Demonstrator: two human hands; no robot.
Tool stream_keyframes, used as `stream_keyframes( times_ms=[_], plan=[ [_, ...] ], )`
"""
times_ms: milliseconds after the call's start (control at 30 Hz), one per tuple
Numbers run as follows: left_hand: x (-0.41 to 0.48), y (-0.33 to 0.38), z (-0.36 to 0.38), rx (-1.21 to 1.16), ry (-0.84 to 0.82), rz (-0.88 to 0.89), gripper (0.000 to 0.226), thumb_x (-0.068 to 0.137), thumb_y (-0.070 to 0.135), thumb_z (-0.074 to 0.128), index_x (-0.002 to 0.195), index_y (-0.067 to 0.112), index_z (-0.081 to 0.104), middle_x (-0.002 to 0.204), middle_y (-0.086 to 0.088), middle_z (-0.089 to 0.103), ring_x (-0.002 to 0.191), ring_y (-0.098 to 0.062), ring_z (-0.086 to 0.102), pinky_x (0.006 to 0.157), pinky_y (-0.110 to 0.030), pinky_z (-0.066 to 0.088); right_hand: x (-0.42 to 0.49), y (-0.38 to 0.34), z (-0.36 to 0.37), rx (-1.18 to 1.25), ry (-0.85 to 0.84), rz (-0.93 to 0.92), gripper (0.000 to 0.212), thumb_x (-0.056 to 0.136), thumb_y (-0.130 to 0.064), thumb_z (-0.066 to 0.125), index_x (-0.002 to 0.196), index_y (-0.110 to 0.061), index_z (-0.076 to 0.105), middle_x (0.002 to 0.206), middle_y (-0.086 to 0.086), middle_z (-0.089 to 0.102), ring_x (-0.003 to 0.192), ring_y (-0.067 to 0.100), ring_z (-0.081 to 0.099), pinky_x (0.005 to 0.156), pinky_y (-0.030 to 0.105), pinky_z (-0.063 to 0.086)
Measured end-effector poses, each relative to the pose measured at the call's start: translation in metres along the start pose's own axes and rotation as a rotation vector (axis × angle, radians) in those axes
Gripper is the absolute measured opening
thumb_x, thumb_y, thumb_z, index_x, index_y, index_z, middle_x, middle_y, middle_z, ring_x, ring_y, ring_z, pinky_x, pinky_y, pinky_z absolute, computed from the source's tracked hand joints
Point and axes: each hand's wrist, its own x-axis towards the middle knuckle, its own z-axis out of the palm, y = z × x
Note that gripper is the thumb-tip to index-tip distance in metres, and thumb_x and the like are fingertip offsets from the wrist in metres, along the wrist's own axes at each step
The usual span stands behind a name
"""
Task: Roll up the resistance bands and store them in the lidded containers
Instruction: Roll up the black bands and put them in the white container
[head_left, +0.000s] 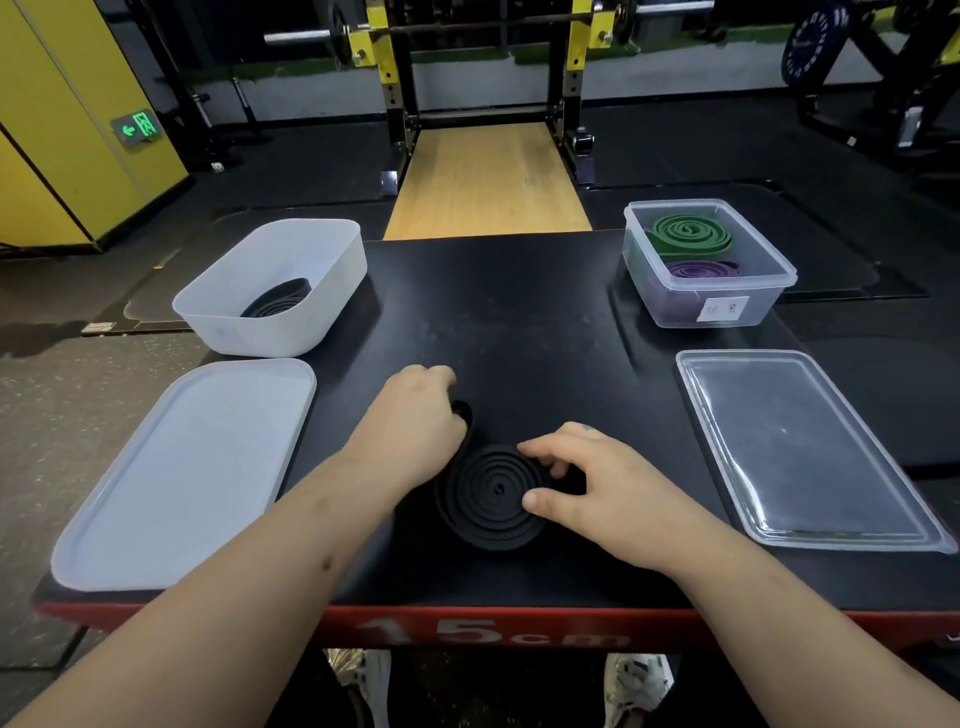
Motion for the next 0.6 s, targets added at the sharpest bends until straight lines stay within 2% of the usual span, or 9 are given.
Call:
stream_keyframes(
  times_ms=[67,167,233,367,500,600],
  plan=[
    [0.002,-0.008,-0.003,0.08,-0.037,-0.02,0.023,0.09,0.018,0.059,0.112,0.015,0.065,0.109,-0.004,0.064,0.104,-0.025,0.058,0.078,-0.032,0.044,0.0,0.0,0.0,0.004,-0.002,0.002,0.049,0.091,-0.042,0.075,0.138,-0.04,0.06,0.109,-0.024,0.054,0.108,-0.006,0.054,0.092,0.016,0.043],
    [0.008,-0.011,-0.008,0.15,-0.085,0.051,0.019,0.089,0.021,0.061,0.104,0.024,0.073,0.104,-0.001,0.066,0.103,-0.026,0.061,0.087,-0.038,0.052,0.001,0.0,-0.001,0.005,0.002,0.004,0.049,0.091,-0.043,0.076,0.137,-0.04,0.06,0.108,-0.024,0.054,0.108,-0.006,0.054,0.091,0.015,0.043],
    [0.013,-0.005,-0.011,0.131,-0.099,0.101,0.02,0.09,0.024,0.063,0.103,0.03,0.076,0.103,0.001,0.063,0.101,-0.022,0.059,0.09,-0.036,0.05,0.0,0.0,0.0,0.004,-0.001,0.004,0.049,0.091,-0.044,0.075,0.137,-0.041,0.06,0.108,-0.025,0.054,0.108,-0.008,0.053,0.091,0.016,0.043],
    [0.022,0.018,-0.011,0.02,-0.072,0.081,0.011,0.086,0.036,0.072,0.092,0.026,0.072,0.092,0.009,0.064,0.089,-0.013,0.055,0.077,-0.028,0.048,0.001,0.0,-0.001,0.002,-0.009,0.003,0.048,0.091,-0.044,0.075,0.136,-0.042,0.061,0.109,-0.024,0.054,0.107,-0.007,0.053,0.094,0.021,0.045],
    [0.022,0.038,-0.008,0.029,-0.141,0.134,0.006,0.084,0.032,0.073,0.086,0.027,0.071,0.083,0.013,0.059,0.089,-0.013,0.061,0.076,-0.03,0.054,0.002,0.0,-0.001,0.003,0.005,0.018,0.048,0.089,-0.043,0.077,0.134,-0.041,0.061,0.108,-0.023,0.056,0.106,-0.006,0.054,0.093,0.019,0.045],
    [0.018,0.038,-0.009,-0.032,-0.182,0.17,0.004,0.084,0.031,0.074,0.087,0.029,0.074,0.084,0.015,0.064,0.087,-0.009,0.063,0.075,-0.027,0.053,0.003,0.001,0.0,0.024,0.015,0.035,0.049,0.086,-0.042,0.08,0.13,-0.044,0.058,0.111,-0.02,0.06,0.106,-0.007,0.056,0.091,0.019,0.046]
  ],
)
